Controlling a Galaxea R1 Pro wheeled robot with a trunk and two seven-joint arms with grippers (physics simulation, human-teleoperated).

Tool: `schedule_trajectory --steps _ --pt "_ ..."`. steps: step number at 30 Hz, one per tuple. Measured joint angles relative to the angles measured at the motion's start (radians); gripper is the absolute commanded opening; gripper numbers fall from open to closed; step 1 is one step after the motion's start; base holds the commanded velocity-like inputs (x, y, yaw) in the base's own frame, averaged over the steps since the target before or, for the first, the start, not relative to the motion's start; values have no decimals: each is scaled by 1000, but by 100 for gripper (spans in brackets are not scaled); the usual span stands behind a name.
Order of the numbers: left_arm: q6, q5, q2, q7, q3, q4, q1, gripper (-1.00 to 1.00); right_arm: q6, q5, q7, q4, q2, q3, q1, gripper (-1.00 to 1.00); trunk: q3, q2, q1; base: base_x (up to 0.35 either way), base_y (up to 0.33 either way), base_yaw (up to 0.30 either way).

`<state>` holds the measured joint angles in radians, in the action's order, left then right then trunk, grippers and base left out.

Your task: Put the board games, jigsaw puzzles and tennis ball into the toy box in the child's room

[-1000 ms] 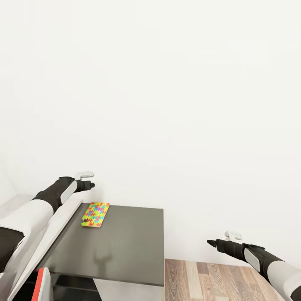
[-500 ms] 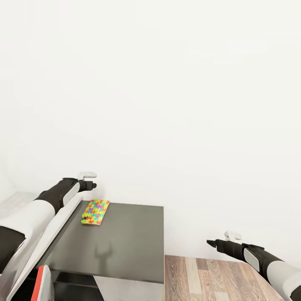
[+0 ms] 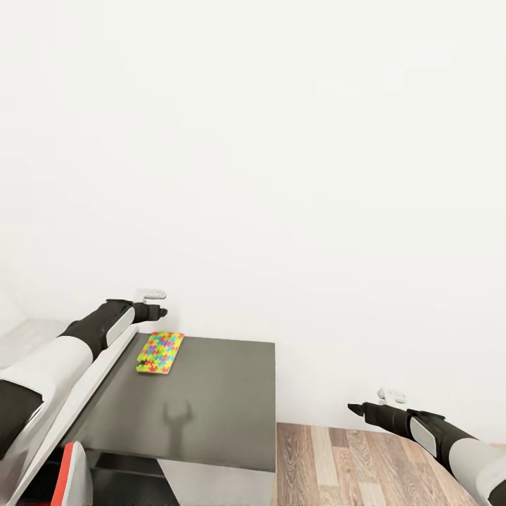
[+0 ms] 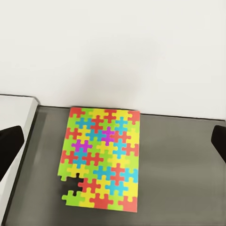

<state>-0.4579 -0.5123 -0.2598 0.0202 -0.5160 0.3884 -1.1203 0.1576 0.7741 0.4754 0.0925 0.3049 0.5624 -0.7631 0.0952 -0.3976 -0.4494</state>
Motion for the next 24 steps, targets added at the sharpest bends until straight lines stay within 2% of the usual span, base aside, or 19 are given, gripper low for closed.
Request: schedule_trajectory --steps 24 --pt "3 0 -3 3 3 0 0 100 0 -1 0 0 3 0 0 100 38 0 0 0 0 0"
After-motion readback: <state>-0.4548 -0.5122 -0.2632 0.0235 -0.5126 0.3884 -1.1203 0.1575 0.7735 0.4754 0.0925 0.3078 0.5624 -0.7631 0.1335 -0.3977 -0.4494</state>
